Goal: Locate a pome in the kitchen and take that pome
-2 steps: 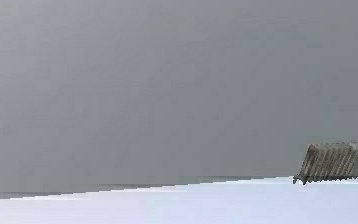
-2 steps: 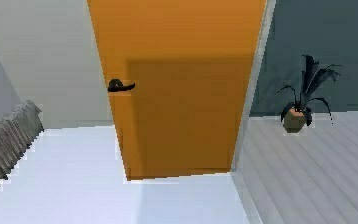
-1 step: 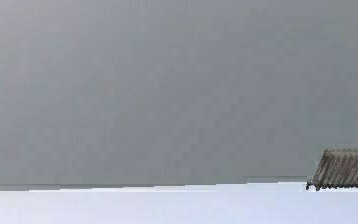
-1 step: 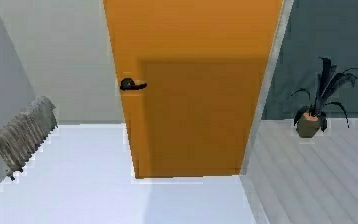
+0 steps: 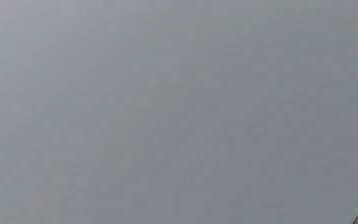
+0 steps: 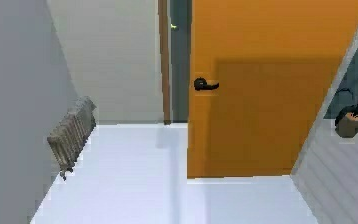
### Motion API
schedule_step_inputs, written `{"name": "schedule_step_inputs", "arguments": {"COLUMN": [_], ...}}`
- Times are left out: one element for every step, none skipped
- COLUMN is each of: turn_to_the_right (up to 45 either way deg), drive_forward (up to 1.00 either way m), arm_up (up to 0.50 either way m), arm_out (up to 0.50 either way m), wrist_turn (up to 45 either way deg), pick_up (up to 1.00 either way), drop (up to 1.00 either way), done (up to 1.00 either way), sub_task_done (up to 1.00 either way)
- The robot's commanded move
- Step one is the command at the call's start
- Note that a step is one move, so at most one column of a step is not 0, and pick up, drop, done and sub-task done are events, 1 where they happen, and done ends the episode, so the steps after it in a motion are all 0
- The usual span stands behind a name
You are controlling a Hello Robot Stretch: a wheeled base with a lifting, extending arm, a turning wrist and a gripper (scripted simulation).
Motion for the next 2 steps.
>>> {"name": "schedule_step_inputs", "arguments": {"turn_to_the_right": [-45.0,0.0], "drive_forward": [0.0,0.4], "arm_up": [0.0,0.0], "arm_out": [0.0,0.0], "wrist_turn": [0.0,0.0], "pick_up": [0.0,0.0], "drop": [0.0,0.0], "done": [0.0,0.0], "sub_task_done": [0.0,0.0]}}
